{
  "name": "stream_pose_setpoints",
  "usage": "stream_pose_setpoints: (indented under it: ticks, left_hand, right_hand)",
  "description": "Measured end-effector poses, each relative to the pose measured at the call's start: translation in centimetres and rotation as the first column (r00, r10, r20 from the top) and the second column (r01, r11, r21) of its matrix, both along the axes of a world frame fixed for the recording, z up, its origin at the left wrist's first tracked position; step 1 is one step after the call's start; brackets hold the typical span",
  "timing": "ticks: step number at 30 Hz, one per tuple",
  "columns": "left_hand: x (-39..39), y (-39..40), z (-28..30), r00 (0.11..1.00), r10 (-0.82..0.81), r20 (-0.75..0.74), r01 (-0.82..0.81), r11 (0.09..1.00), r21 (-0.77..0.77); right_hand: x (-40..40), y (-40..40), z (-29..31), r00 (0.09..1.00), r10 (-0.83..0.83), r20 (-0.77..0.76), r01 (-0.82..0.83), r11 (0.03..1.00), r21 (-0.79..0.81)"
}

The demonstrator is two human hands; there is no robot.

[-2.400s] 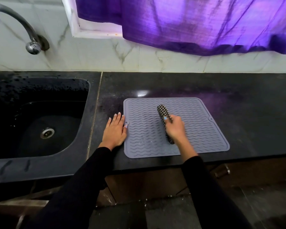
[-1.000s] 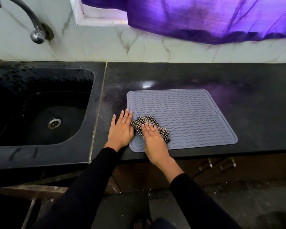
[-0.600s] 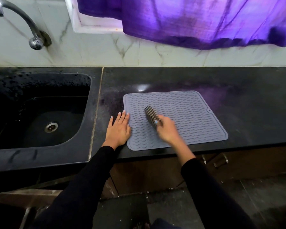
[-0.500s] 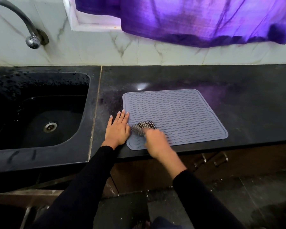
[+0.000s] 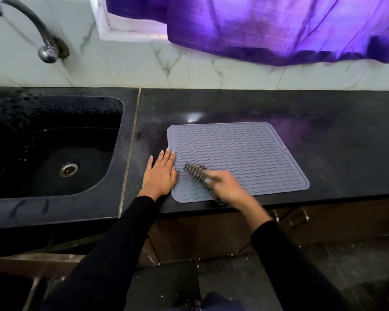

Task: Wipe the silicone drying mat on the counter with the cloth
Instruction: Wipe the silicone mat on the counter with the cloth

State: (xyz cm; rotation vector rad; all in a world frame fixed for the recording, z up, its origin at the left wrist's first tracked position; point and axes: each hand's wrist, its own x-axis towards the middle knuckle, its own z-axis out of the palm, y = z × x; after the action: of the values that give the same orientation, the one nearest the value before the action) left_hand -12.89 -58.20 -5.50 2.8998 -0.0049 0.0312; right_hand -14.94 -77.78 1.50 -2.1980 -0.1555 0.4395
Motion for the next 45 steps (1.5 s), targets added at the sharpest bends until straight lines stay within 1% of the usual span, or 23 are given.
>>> stream_pose_setpoints:
  ticks: [1, 2, 4, 6, 8, 10, 12, 14, 18, 21, 23, 25, 26, 27, 28, 29, 30, 32, 34, 36, 39, 42, 45]
  left_hand:
    - [-0.1, 0.0, 0.0, 1.000, 0.003, 0.001, -0.003, 1.000, -0.012]
    - [-0.2, -0.1, 0.0, 1.000, 0.005, 0.006, -0.005, 1.000, -0.019]
    - [-0.3, -0.3, 0.0, 1.000, 0.016, 0.018, -0.015, 0.999, -0.030]
    - [-0.4, -0.4, -0.1, 1.000, 0.020, 0.020, -0.020, 0.999, -0.039]
    - [-0.4, -0.4, -0.2, 0.999, 0.025, 0.026, -0.024, 0.999, -0.039]
    - [-0.4, -0.4, -0.2, 0.999, 0.028, 0.027, -0.027, 0.999, -0.040]
    - [-0.4, -0.5, -0.2, 0.999, 0.034, 0.031, -0.033, 0.999, -0.029]
    - [-0.4, -0.5, -0.3, 0.999, 0.038, 0.033, -0.038, 0.999, -0.009]
    - [-0.3, -0.4, -0.4, 0.998, 0.034, 0.045, -0.033, 0.999, -0.012]
    - [-0.4, -0.4, -0.5, 0.998, 0.034, 0.051, -0.033, 0.999, -0.013]
    - [-0.3, -0.4, -0.4, 0.998, 0.035, 0.049, -0.034, 0.999, -0.025]
    - [-0.3, -0.4, -0.4, 0.998, 0.035, 0.047, -0.034, 0.999, -0.035]
    - [-0.3, -0.4, -0.4, 0.998, 0.038, 0.050, -0.036, 0.999, -0.041]
    - [-0.3, -0.4, -0.4, 0.998, 0.040, 0.055, -0.038, 0.998, -0.047]
    - [-0.3, -0.4, -0.4, 0.997, 0.043, 0.059, -0.040, 0.998, -0.050]
    - [-0.3, -0.4, -0.4, 0.997, 0.044, 0.063, -0.041, 0.998, -0.049]
    - [-0.3, -0.4, -0.4, 0.997, 0.044, 0.065, -0.041, 0.998, -0.048]
    - [-0.4, -0.3, -0.5, 0.997, 0.044, 0.070, -0.041, 0.998, -0.050]
    - [-0.4, -0.3, -0.6, 0.996, 0.047, 0.075, -0.043, 0.997, -0.058]
    - [-0.4, -0.3, -0.6, 0.996, 0.053, 0.079, -0.049, 0.997, -0.052]
    - [-0.2, -0.2, -0.7, 0.994, 0.062, 0.087, -0.058, 0.997, -0.052]
    - [-0.1, -0.2, -0.7, 0.994, 0.068, 0.086, -0.061, 0.995, -0.081]
    - [-0.1, -0.1, -0.6, 0.993, 0.087, 0.077, -0.079, 0.991, -0.106]
  right_hand:
    - [0.8, -1.5, 0.7, 0.972, -0.102, -0.213, 0.161, 0.946, 0.281]
    - [1.5, -2.9, 0.8, 0.931, -0.196, -0.307, 0.318, 0.849, 0.422]
    - [2.6, -4.1, 1.2, 0.900, -0.347, -0.263, 0.432, 0.789, 0.437]
    - [2.6, -3.8, 1.3, 0.926, -0.377, -0.021, 0.365, 0.880, 0.304]
    - [1.3, -2.5, 1.2, 0.941, -0.197, 0.275, 0.219, 0.975, -0.050]
    - [-0.5, -0.5, 0.3, 0.951, 0.032, 0.309, 0.091, 0.923, -0.375]
    - [-2.5, 1.0, -2.0, 0.907, 0.187, 0.378, 0.078, 0.806, -0.586]
    - [-3.6, 1.7, -4.6, 0.852, 0.245, 0.463, 0.139, 0.747, -0.650]
    - [-3.5, 1.0, -6.1, 0.807, 0.289, 0.515, 0.111, 0.782, -0.614]
    - [-2.8, 0.0, -5.5, 0.793, 0.255, 0.553, 0.045, 0.881, -0.471]
    - [-2.1, -1.2, -4.7, 0.844, 0.113, 0.524, 0.029, 0.966, -0.255]
    - [-0.9, -2.3, -3.2, 0.943, -0.139, 0.302, 0.130, 0.990, 0.050]
    - [-0.1, -2.8, -2.2, 0.959, -0.264, 0.100, 0.229, 0.934, 0.273]
    - [0.6, -3.2, -1.2, 0.930, -0.344, -0.132, 0.361, 0.784, 0.505]
    - [1.3, -3.9, -0.4, 0.864, -0.399, -0.308, 0.499, 0.596, 0.629]
    - [1.9, -4.5, 0.1, 0.804, -0.454, -0.384, 0.583, 0.476, 0.658]
    - [2.2, -5.0, 0.5, 0.779, -0.521, -0.349, 0.603, 0.472, 0.643]
    - [2.2, -5.6, 1.1, 0.825, -0.565, 0.005, 0.493, 0.724, 0.482]
    - [1.7, -5.7, 0.7, 0.857, -0.362, 0.367, 0.350, 0.931, 0.101]
    - [1.1, -5.2, -1.1, 0.905, -0.121, 0.407, 0.234, 0.942, -0.241]
    - [0.1, -3.9, -4.3, 0.892, 0.070, 0.447, 0.178, 0.854, -0.490]
    - [0.1, -3.5, -5.9, 0.870, 0.104, 0.482, 0.208, 0.808, -0.551]
    - [0.9, -4.0, -5.4, 0.873, 0.081, 0.481, 0.190, 0.851, -0.489]
